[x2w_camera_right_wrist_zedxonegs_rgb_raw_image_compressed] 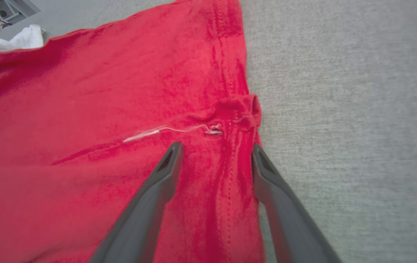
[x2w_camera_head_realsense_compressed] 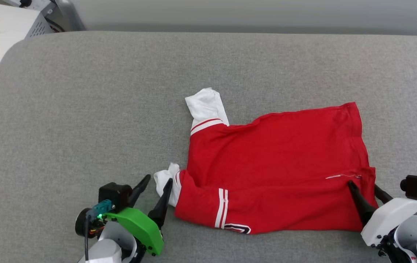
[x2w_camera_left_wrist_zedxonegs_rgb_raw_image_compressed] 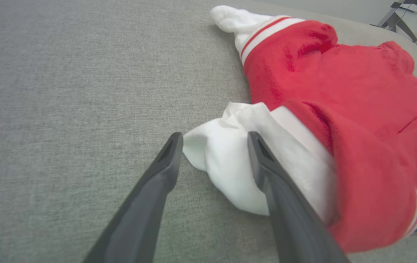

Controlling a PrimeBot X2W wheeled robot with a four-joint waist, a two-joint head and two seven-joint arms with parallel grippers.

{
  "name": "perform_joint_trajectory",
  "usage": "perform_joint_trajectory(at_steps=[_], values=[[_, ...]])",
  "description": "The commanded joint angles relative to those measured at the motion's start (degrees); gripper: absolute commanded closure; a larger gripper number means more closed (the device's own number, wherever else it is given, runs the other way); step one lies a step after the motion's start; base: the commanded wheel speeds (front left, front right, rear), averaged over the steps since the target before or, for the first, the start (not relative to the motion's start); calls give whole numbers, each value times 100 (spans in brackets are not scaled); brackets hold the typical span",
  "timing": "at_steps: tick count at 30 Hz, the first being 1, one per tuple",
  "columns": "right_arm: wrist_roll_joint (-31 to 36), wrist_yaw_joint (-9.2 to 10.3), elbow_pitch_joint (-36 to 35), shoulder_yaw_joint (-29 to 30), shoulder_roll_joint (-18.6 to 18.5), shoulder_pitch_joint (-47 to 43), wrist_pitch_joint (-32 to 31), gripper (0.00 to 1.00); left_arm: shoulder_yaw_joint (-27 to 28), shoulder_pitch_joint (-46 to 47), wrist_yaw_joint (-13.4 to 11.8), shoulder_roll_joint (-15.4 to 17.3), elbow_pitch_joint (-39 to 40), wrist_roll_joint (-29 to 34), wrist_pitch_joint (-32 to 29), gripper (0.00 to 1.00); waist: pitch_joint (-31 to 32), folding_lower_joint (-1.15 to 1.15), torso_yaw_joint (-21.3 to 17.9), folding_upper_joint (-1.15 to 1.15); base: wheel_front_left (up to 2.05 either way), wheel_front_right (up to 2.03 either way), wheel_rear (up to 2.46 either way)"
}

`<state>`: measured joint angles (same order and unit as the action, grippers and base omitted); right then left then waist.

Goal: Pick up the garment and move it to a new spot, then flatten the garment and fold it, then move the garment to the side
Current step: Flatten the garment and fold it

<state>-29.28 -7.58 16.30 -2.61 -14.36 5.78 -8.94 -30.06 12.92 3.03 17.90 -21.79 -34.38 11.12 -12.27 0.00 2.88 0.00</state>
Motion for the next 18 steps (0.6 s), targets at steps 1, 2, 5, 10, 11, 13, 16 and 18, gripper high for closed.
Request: perform_joint_trajectory(at_steps=[1, 2, 5, 10, 11, 13, 16, 18], values=[[8, 9, 6, 43, -9, -113, 186, 0, 90, -2, -69, -26, 15, -68, 78, 0, 208, 0, 21, 0, 0, 0, 0], [41, 9, -34, 76, -14, -152, 313, 0, 123, -38, -119, -20, 27, -82, 90, 0, 272, 0, 20, 0, 0, 0, 0], [199, 9, -234, 188, -49, -310, 673, 0, 208, -142, -333, 53, 138, -55, 97, 0, 470, 0, 23, 0, 0, 0, 0], [606, 9, -735, 502, 66, -572, 1041, 0, 374, -271, -720, 245, 450, -70, -142, 0, 759, 0, -26, 0, 0, 0, 0], [682, 9, -843, 560, 118, -619, 1069, 0, 415, -288, -786, 270, 526, -99, -209, 0, 792, 0, -41, 0, 0, 0, 0], [838, 9, -1085, 659, 245, -733, 1074, 0, 461, -339, -893, 345, 692, -188, -481, 0, 855, 0, -74, 0, 0, 0, 0], [1037, 9, -1445, 787, 447, -948, 1000, 0, 451, -390, -965, 495, 1041, -353, -1068, 0, 932, 0, -118, 0, 0, 0, 0], [1139, 9, -1657, 824, 568, -1081, 924, 0, 434, -424, -977, 583, 1267, -486, -1447, 0, 973, 0, -152, 0, 0, 0, 0]])
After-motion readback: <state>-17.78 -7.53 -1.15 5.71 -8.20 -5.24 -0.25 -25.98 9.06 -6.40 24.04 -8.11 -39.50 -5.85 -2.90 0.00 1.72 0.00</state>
